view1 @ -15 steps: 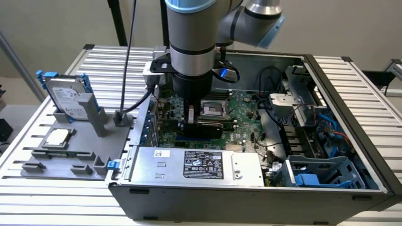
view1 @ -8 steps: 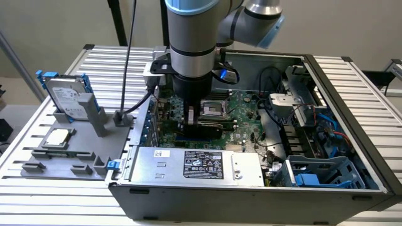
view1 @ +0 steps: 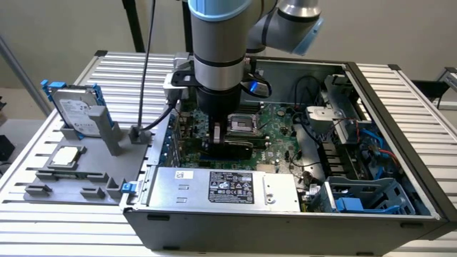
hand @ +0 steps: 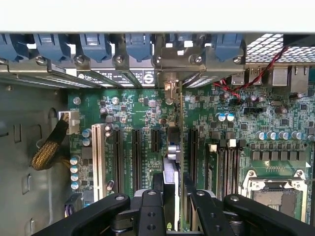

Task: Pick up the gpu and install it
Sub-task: 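Press down on the gpu until it lock into place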

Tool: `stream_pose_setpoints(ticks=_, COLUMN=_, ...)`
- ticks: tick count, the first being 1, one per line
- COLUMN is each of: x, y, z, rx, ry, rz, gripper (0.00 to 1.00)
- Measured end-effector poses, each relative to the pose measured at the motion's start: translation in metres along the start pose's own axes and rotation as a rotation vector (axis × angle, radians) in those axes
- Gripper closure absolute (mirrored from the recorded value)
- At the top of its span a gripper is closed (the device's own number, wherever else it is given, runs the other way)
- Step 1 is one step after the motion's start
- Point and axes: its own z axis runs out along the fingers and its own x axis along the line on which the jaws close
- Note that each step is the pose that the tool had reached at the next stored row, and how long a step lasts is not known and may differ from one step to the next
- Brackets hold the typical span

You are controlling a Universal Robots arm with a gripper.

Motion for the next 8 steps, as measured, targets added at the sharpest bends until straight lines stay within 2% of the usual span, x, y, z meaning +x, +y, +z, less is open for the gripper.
stream_pose_setpoints(ticks=8, x=0.0002, y=0.0001, z=0.0046, rx=-0.0041, ry=0.0015, rz=0.0, gripper=0.74)
